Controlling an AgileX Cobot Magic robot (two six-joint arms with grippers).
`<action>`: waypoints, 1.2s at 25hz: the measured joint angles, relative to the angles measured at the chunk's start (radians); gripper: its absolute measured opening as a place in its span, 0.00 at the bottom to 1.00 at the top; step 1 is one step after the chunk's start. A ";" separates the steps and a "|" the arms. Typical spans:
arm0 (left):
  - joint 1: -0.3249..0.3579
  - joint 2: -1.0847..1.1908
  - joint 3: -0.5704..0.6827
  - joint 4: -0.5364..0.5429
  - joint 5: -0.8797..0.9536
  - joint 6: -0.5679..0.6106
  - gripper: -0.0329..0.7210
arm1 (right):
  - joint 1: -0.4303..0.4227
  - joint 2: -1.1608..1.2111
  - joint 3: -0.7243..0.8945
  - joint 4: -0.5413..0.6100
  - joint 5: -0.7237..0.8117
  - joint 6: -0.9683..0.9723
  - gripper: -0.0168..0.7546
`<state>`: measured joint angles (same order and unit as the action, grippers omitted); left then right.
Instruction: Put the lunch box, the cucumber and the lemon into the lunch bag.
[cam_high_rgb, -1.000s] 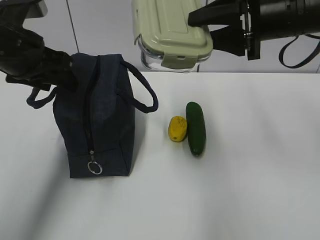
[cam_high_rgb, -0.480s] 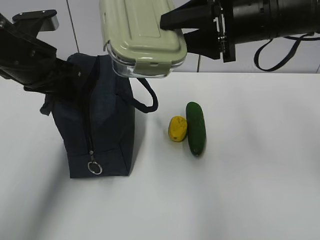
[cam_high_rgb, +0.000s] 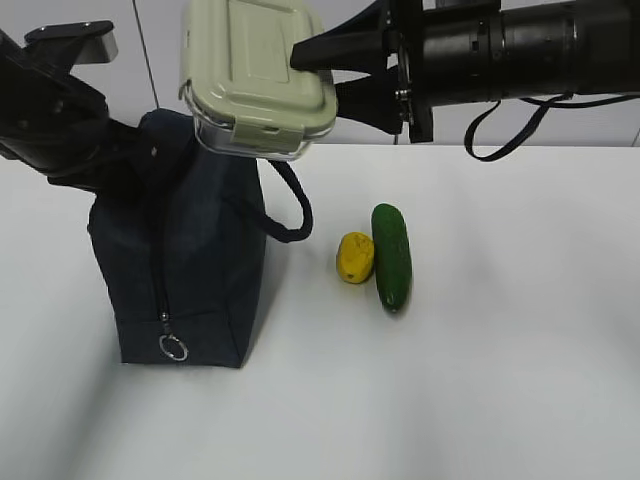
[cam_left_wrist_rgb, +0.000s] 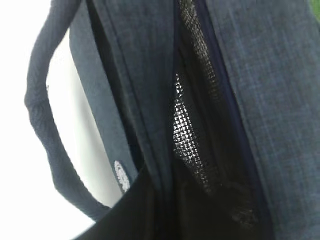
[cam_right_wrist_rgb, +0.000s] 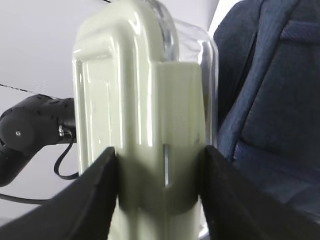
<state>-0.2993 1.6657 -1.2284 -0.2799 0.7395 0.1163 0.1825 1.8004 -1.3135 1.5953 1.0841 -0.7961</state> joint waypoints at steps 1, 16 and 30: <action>0.000 -0.005 0.000 -0.002 0.003 0.000 0.05 | 0.004 0.007 0.000 0.012 -0.003 -0.002 0.52; 0.000 -0.105 0.000 -0.095 0.003 0.002 0.05 | 0.013 0.073 0.000 0.120 -0.060 -0.025 0.52; 0.000 -0.116 0.000 -0.247 -0.060 0.090 0.05 | 0.031 0.143 0.000 0.030 -0.105 -0.029 0.52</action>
<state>-0.2993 1.5492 -1.2284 -0.5271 0.6800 0.2062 0.2130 1.9431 -1.3135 1.6258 0.9793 -0.8250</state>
